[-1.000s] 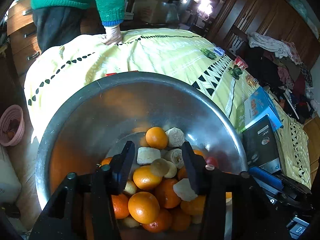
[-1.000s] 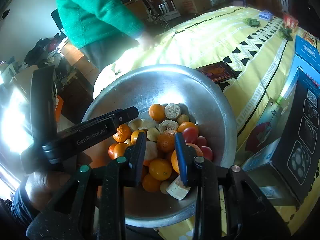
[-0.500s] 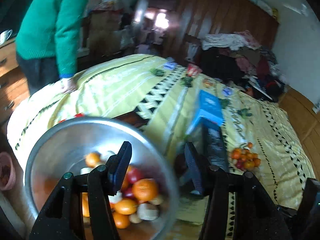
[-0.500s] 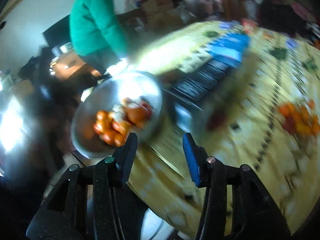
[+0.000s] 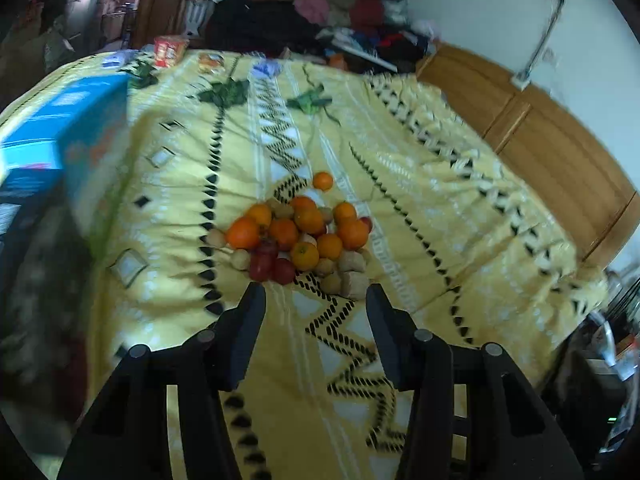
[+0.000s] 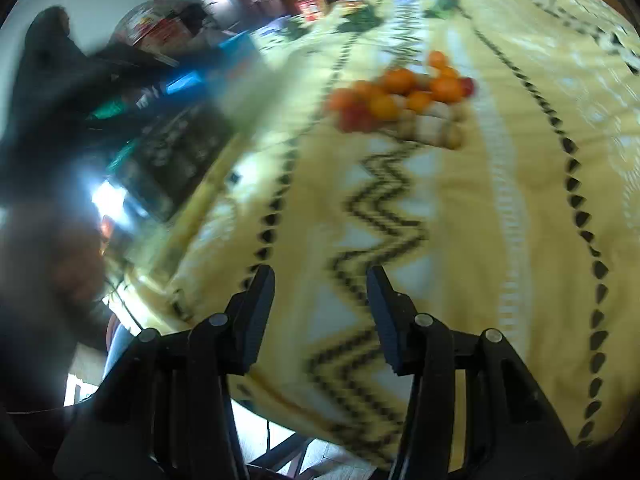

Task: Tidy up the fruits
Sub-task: 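Move both empty tools back toward the fruit pile on the bed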

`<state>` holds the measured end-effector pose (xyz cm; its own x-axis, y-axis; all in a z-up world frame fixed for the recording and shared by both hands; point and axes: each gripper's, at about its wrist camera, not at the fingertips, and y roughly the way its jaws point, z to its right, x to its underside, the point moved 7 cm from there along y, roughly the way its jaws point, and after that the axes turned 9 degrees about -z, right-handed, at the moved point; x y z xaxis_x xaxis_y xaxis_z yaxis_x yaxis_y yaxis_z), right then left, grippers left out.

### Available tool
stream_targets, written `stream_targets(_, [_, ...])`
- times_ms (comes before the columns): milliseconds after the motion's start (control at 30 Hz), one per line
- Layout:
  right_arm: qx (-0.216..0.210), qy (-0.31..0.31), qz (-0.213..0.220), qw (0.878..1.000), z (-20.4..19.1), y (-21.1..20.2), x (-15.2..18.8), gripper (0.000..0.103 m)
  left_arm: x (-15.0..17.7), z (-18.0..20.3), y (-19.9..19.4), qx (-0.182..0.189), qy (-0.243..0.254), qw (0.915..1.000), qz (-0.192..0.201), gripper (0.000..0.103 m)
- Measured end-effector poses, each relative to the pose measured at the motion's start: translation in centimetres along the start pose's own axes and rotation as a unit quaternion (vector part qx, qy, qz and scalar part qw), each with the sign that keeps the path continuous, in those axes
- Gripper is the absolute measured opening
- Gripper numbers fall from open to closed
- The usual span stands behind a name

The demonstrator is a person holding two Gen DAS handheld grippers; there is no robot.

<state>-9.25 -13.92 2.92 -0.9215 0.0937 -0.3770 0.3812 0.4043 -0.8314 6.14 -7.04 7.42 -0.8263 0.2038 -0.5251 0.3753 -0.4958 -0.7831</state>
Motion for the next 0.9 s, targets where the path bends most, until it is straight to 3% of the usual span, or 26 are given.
stream_targets(167, [-0.002,0.038,-0.010,0.999,4.8,0.5,-0.1,0.049,-2.2,0.7,7.8,-0.011,0.024,0.9994,-0.022,0.052])
stream_targets(333, [-0.012,0.057,-0.006,0.998,7.7,0.9,-1.4,0.049,-3.2,0.5,11.4,-0.035,0.023,0.9989,-0.023,0.052])
stream_targets(433, [-0.016,0.061,0.002,0.998,8.9,1.0,-2.5,0.049,-3.3,0.6,13.0,-0.053,0.039,0.9974,-0.030,0.045])
stream_targets(533, [-0.020,0.069,0.011,0.997,9.7,1.2,-3.5,0.049,-3.3,0.2,13.7,-0.060,0.036,0.9970,-0.031,0.044])
stream_targets(600, [-0.024,0.073,0.017,0.997,9.9,1.3,-4.3,0.049,-3.3,-0.2,14.2,-0.068,0.034,0.9965,-0.035,0.034])
stream_targets(733, [-0.027,0.075,0.028,0.996,9.9,1.2,-5.0,0.049,-2.8,0.0,13.9,-0.070,0.045,0.9960,-0.032,0.032])
stream_targets(900, [-0.023,0.072,0.031,0.997,9.9,1.3,-5.8,0.049,-2.5,0.7,9.9,-0.045,0.045,0.9980,-0.004,0.032])
